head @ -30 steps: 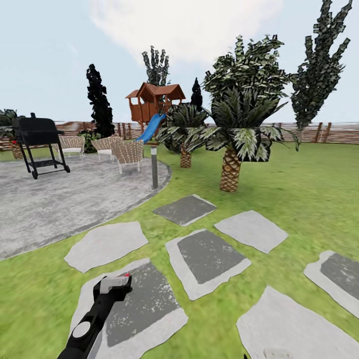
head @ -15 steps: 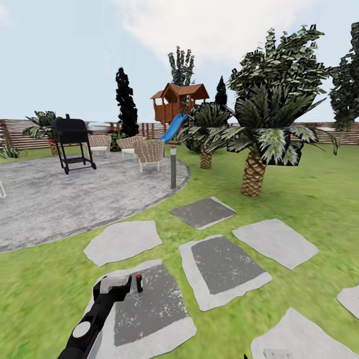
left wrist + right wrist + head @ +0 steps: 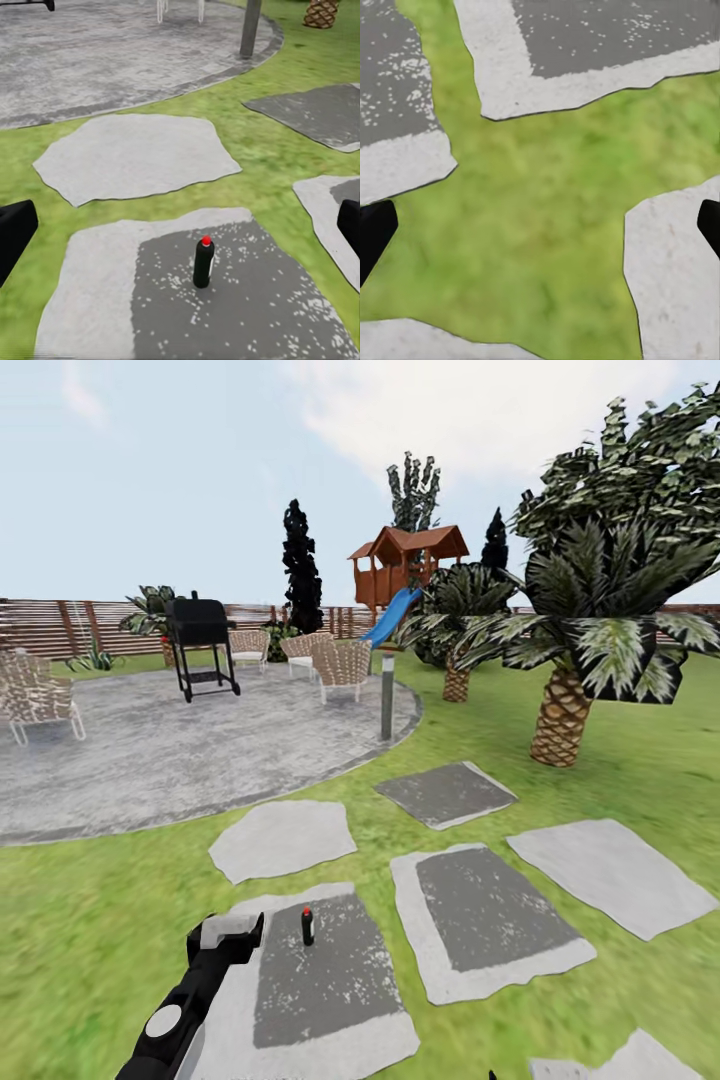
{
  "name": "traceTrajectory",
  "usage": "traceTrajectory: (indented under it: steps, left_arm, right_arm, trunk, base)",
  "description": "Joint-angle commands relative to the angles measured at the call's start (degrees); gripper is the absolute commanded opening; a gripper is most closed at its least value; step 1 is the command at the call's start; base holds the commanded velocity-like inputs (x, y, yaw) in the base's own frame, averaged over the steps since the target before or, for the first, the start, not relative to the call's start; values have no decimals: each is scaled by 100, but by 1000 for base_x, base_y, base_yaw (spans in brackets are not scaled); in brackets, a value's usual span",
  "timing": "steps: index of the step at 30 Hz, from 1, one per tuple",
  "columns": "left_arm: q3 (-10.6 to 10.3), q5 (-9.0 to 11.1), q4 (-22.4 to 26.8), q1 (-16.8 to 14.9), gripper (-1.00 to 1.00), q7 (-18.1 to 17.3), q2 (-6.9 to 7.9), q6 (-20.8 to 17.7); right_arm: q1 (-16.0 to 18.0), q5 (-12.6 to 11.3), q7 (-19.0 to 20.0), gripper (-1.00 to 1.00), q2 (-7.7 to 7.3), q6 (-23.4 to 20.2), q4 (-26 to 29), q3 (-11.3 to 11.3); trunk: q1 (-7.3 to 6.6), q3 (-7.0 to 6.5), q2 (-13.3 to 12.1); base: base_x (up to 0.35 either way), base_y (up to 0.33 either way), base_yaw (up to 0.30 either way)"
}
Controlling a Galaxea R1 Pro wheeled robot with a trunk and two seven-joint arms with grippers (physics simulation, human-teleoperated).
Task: In the garden, pick up the pesticide atomizer on the floor and spray pesticide onto both trees until each tree trunk is fully covered.
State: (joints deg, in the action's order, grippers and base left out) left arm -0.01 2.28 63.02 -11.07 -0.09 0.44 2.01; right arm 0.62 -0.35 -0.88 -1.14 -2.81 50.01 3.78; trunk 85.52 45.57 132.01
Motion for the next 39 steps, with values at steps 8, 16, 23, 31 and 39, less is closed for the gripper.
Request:
traceTrajectory:
  steps: [8, 16, 23, 31, 39]
  left_arm:
    - [-1, 6, 0, 0, 100, 0, 0, 8]
    - [-3, 9, -1, 0, 100, 0, 0, 9]
    - [0, 9, 0, 0, 100, 0, 0, 8]
    - [-2, 9, 0, 0, 100, 0, 0, 9]
    - [0, 9, 0, 0, 100, 0, 0, 9]
  right_arm:
    - [0, 0, 0, 100, 0, 2, 0, 0]
    - [0, 3, -16, 100, 0, 5, 0, -9]
    - [0, 32, -18, 100, -8, 6, 0, -17]
    - [0, 16, -18, 100, -4, 4, 0, -5]
    - [0, 9, -18, 100, 0, 0, 0, 0]
  trunk:
    - [0, 0, 0]
    - [0, 0, 0]
    - [0, 0, 0]
    - [0, 0, 0]
    - [0, 0, 0]
  base:
    - [1, 0, 272]
    - [0, 0, 190]
    - [0, 0, 11]
    - [0, 0, 0]
    - [0, 0, 0]
